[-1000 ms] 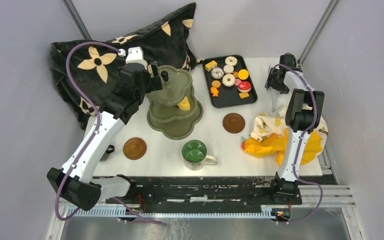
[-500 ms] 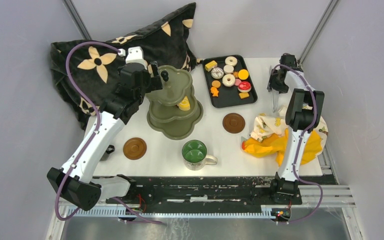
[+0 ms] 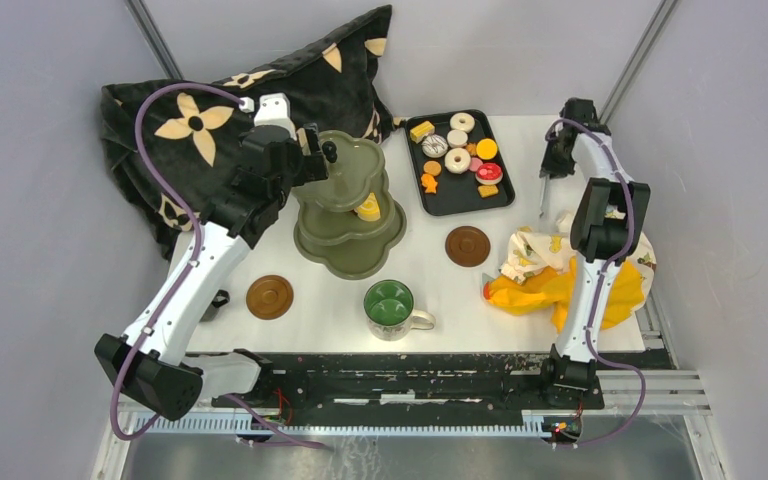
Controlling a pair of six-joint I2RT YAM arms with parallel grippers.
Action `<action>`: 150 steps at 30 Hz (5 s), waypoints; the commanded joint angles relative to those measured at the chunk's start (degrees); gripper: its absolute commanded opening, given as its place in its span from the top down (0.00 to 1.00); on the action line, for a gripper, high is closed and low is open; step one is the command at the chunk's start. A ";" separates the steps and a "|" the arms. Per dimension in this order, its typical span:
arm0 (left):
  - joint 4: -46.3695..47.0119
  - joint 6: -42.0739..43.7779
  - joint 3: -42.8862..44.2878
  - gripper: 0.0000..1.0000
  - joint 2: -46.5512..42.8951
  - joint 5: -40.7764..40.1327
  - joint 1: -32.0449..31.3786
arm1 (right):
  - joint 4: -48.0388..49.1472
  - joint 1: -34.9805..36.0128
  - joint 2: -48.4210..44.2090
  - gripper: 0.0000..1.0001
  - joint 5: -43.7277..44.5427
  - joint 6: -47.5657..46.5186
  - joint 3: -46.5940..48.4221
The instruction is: Serve the afternoon tea
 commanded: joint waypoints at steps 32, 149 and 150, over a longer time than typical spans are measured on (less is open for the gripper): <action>-0.50 -1.40 -2.51 0.07 -9.73 3.28 -0.09 | -30.71 18.31 -25.71 0.78 -0.34 5.38 -6.11; 0.11 -2.58 -2.51 0.07 -9.20 3.82 -0.12 | -3.80 7.66 -36.73 0.99 -24.68 18.91 -28.46; 0.01 -2.68 -2.43 0.07 -9.36 3.82 -0.17 | -3.66 7.71 -37.34 0.99 -24.59 18.94 -28.89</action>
